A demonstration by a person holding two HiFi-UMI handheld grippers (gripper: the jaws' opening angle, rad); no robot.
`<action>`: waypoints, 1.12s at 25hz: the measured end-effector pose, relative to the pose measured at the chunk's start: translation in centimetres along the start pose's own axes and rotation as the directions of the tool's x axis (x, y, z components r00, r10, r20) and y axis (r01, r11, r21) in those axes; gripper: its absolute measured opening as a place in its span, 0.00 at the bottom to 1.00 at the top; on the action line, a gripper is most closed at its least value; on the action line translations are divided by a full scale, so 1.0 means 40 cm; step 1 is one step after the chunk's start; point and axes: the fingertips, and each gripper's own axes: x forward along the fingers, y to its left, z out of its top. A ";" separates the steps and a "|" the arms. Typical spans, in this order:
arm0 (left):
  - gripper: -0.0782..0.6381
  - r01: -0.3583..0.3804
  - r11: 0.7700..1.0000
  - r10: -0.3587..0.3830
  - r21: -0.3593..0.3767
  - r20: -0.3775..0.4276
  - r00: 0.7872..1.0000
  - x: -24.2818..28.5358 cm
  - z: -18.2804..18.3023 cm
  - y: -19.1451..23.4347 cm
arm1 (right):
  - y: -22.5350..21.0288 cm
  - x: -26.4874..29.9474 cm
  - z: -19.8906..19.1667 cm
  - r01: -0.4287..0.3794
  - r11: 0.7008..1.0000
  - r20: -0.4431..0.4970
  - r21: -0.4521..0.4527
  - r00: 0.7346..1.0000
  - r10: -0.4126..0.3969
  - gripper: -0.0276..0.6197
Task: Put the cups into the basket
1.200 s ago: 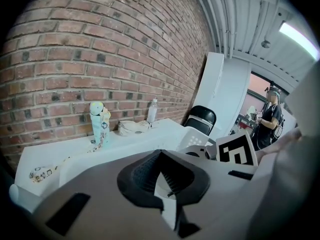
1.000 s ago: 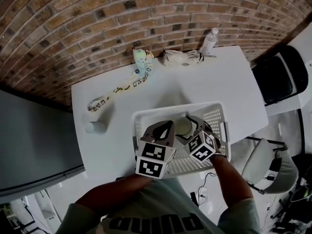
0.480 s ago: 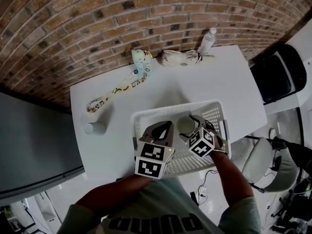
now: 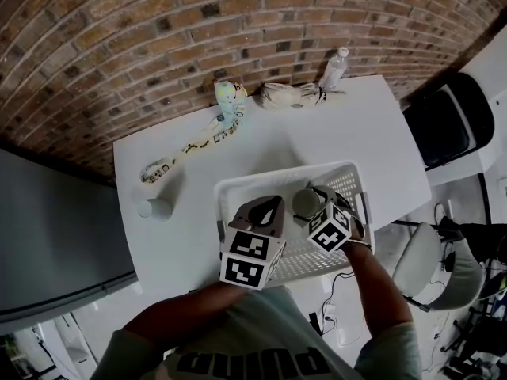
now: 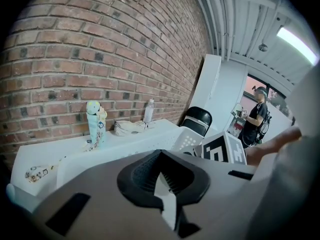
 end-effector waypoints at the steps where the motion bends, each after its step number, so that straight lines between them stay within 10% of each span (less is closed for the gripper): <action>1: 0.11 0.000 1.000 0.000 0.002 0.004 1.000 -0.003 0.004 0.001 | 0.000 -0.013 0.013 0.001 1.000 0.013 0.000 1.000 -0.001 0.63; 11: 0.11 0.001 1.000 -0.001 0.004 0.069 0.998 -0.062 0.051 0.008 | 0.007 -0.213 0.154 0.068 0.991 0.166 0.112 0.982 -0.086 0.61; 17: 0.11 -0.017 1.000 0.013 0.025 0.129 0.992 -0.133 0.076 0.030 | 0.043 -0.336 0.234 0.112 0.969 0.298 0.222 0.938 -0.177 0.16; 28: 0.11 -0.079 0.994 0.062 0.074 0.205 0.977 -0.270 0.064 0.092 | 0.158 -0.421 0.369 0.172 0.904 0.414 0.391 0.844 -0.340 0.06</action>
